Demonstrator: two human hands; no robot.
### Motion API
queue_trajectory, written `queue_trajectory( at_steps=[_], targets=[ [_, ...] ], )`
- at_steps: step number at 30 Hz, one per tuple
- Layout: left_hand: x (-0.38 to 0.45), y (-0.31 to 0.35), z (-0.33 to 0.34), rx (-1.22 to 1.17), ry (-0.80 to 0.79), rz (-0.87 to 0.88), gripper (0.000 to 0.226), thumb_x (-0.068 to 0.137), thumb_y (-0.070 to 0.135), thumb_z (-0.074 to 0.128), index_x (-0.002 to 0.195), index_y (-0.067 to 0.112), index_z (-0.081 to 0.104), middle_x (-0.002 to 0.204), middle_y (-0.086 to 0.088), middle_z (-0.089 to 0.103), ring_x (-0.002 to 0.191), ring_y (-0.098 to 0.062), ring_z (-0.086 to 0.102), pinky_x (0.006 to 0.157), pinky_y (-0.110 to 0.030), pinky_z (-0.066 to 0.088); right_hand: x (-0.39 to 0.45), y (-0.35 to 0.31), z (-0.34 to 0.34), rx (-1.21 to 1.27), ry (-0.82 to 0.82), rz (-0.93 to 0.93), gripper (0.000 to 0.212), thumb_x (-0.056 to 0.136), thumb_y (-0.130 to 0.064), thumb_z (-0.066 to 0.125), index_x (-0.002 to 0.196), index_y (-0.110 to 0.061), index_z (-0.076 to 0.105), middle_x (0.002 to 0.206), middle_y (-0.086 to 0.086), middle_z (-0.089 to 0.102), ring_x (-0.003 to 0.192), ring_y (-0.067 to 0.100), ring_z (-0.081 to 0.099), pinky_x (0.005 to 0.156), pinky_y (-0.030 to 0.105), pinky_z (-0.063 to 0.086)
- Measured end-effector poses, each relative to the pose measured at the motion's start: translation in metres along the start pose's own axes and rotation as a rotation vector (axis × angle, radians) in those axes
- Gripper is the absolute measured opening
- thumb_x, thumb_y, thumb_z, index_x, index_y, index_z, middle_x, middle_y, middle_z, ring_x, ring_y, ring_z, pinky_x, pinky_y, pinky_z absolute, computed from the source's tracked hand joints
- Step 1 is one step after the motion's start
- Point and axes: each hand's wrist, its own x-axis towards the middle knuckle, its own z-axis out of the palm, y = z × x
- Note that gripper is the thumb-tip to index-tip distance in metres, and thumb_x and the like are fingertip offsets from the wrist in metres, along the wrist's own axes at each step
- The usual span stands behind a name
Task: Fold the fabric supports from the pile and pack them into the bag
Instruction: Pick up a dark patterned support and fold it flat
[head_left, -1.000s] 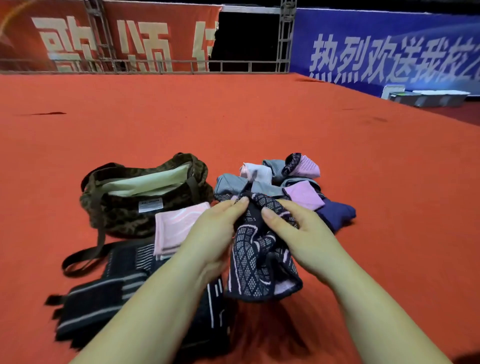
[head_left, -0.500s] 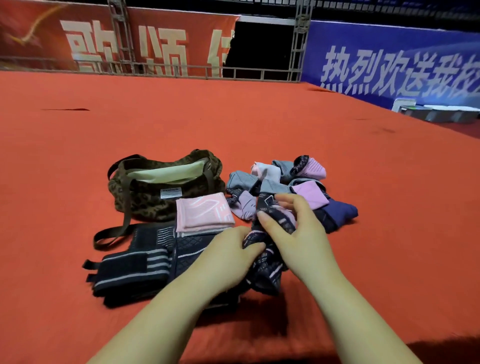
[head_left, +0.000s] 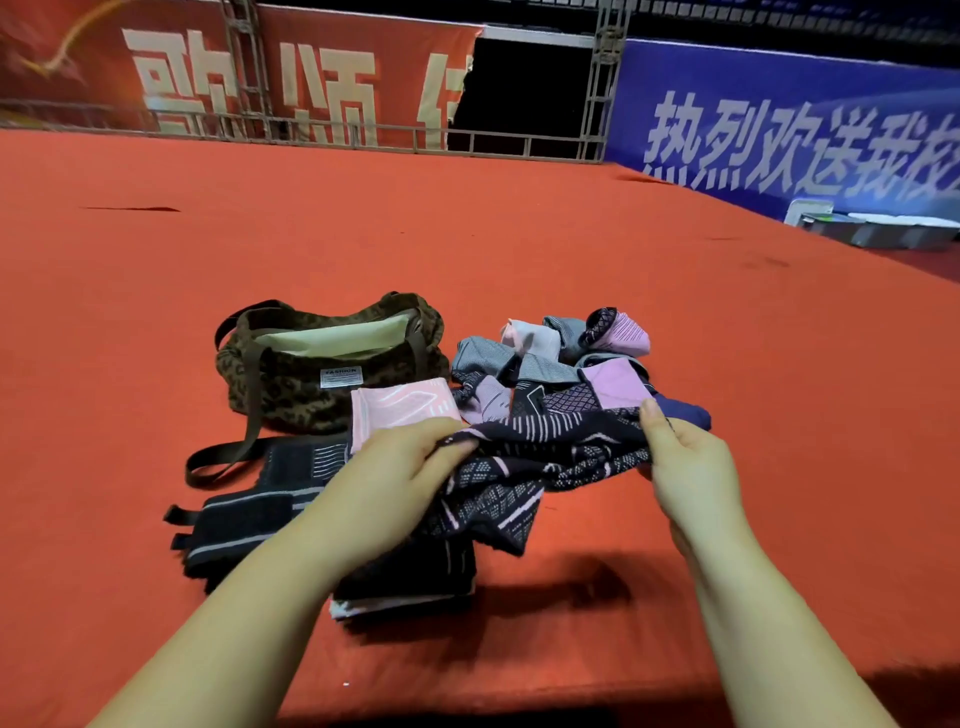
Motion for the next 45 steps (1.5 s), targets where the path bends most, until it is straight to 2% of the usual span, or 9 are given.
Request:
queue_trajectory(
  at_steps=[5,11,17,22,27,31,36,40,45],
  targets=[
    [-0.008,-0.007,-0.011,-0.007,-0.052,-0.034,0.023,0.094,0.027,0.052,0.083,0.046,0.059,0.088,0.034,0.065,0.088,0.018,0.056,0.075,-0.003,0.038,0.018,0.022,-0.014,0.007,0.066,0.034,0.084,0.071,-0.072,0.045,0.072,0.012,0.053,0.062,0.013,0.049,0.064,0.018,0.039,0.062,0.036,0.036],
    [-0.010,-0.001,-0.009,-0.184,-0.137,-0.098,0.021,0.095,0.025,0.050,0.084,0.032,0.067,0.082,0.029,0.068,0.075,0.016,0.057,0.072,-0.008,0.042,0.009,0.008,-0.016,-0.155,0.020,-0.072,0.053,0.096,-0.035,0.049,0.061,0.004,0.045,0.053,0.007,0.035,0.061,0.022,0.029,0.053,0.037,0.020],
    [0.000,0.019,0.008,-0.544,-0.112,-0.182,0.035,0.092,0.031,0.048,0.102,0.004,0.068,0.102,-0.005,0.073,0.086,-0.007,0.064,0.085,-0.028,0.051,-0.008,0.002,0.004,0.540,-0.315,0.355,0.033,0.085,-0.044,0.057,0.092,-0.016,0.073,0.096,-0.004,0.073,0.090,0.012,0.065,0.086,0.033,0.049],
    [0.013,0.027,0.023,-0.938,0.012,-0.317,0.028,0.095,0.020,0.045,0.101,0.005,0.068,0.098,-0.009,0.074,0.089,-0.017,0.070,0.078,-0.023,0.055,-0.020,0.011,0.000,0.664,-0.505,0.551,0.057,0.066,-0.055,0.052,0.105,-0.015,0.065,0.090,0.000,0.068,0.081,0.012,0.059,0.076,0.028,0.044],
    [0.024,0.028,0.030,-1.100,0.041,-0.464,0.029,0.084,0.029,0.054,0.091,0.006,0.071,0.091,-0.013,0.073,0.076,-0.020,0.070,0.070,-0.028,0.057,-0.021,0.015,0.005,0.560,-0.350,0.399,0.008,0.090,-0.014,0.057,0.088,-0.012,0.064,0.073,-0.003,0.069,0.065,0.009,0.060,0.070,0.024,0.048],
    [0.025,0.020,0.031,-1.174,-0.055,-0.565,0.025,0.064,0.023,0.066,0.080,0.007,0.076,0.092,-0.012,0.072,0.083,-0.022,0.063,0.082,-0.035,0.049,-0.006,0.020,-0.009,0.301,-0.006,0.144,0.015,0.092,-0.010,0.057,0.078,-0.012,0.060,0.061,-0.003,0.064,0.059,0.014,0.055,0.064,0.030,0.047],
    [0.030,0.015,0.039,-1.539,0.003,-0.594,0.034,0.052,0.014,0.077,0.086,0.011,0.075,0.088,-0.006,0.072,0.077,-0.017,0.064,0.077,-0.033,0.053,0.003,0.021,-0.018,0.119,0.082,0.013,0.014,0.095,-0.014,0.052,0.089,-0.005,0.060,0.065,-0.006,0.061,0.057,0.009,0.051,0.054,0.019,0.041],
    [0.036,0.025,0.063,-1.322,0.166,-0.511,0.035,0.072,0.005,0.059,0.105,0.015,0.062,0.089,-0.002,0.072,0.078,-0.015,0.068,0.071,-0.034,0.054,-0.001,0.022,-0.016,0.113,0.048,0.003,0.015,0.095,-0.017,0.052,0.088,-0.007,0.061,0.069,-0.004,0.065,0.062,0.011,0.056,0.059,0.023,0.043],
    [0.038,0.015,0.068,-0.760,0.326,-0.363,0.033,0.070,0.009,0.055,0.099,0.019,0.069,0.102,0.000,0.073,0.102,-0.021,0.066,0.098,-0.045,0.047,0.002,0.030,-0.034,-0.045,0.115,-0.109,0.015,0.092,-0.019,0.057,0.079,-0.011,0.059,0.050,-0.013,0.058,0.048,0.003,0.053,0.051,0.014,0.037]
  ],
)
